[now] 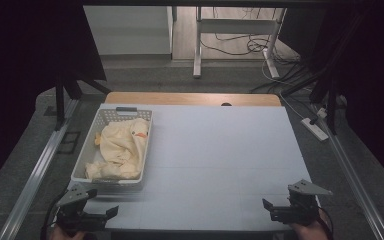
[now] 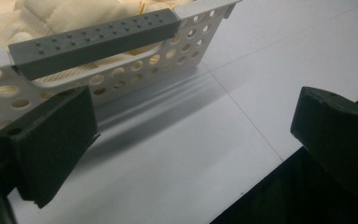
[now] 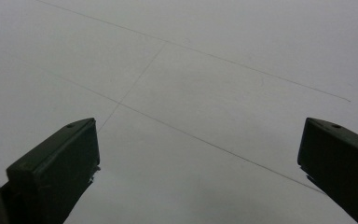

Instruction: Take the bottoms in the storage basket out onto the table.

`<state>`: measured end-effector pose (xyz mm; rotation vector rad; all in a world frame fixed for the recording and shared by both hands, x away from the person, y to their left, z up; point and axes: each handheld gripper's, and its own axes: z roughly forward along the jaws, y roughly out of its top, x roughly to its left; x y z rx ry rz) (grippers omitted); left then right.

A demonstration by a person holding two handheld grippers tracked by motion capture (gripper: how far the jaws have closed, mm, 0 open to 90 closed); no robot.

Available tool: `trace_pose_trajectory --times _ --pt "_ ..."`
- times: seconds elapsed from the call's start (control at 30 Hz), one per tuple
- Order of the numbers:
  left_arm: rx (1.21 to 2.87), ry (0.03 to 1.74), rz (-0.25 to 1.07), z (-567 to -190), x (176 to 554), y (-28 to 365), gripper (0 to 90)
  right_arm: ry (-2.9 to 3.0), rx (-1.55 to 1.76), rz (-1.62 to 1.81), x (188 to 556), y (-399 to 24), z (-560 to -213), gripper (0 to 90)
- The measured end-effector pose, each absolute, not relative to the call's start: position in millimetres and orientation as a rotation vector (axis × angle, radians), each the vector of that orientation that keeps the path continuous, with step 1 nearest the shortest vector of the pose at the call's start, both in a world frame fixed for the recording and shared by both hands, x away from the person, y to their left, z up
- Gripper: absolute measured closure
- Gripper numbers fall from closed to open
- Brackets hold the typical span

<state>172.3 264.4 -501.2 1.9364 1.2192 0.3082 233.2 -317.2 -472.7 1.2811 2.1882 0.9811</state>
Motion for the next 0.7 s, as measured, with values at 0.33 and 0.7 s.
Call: trace_pose_trajectory --times 0.33,0.7 --pt "1.929 1.224 0.307 -501.3 171.9 264.9 0.0 2.194 1.283 0.979 233.7 -316.9 -472.8 0.0" --pt "1.938 1.232 0.306 -501.3 172.7 264.6 0.2 2.204 1.278 0.978 234.3 -316.3 -473.3 0.0"
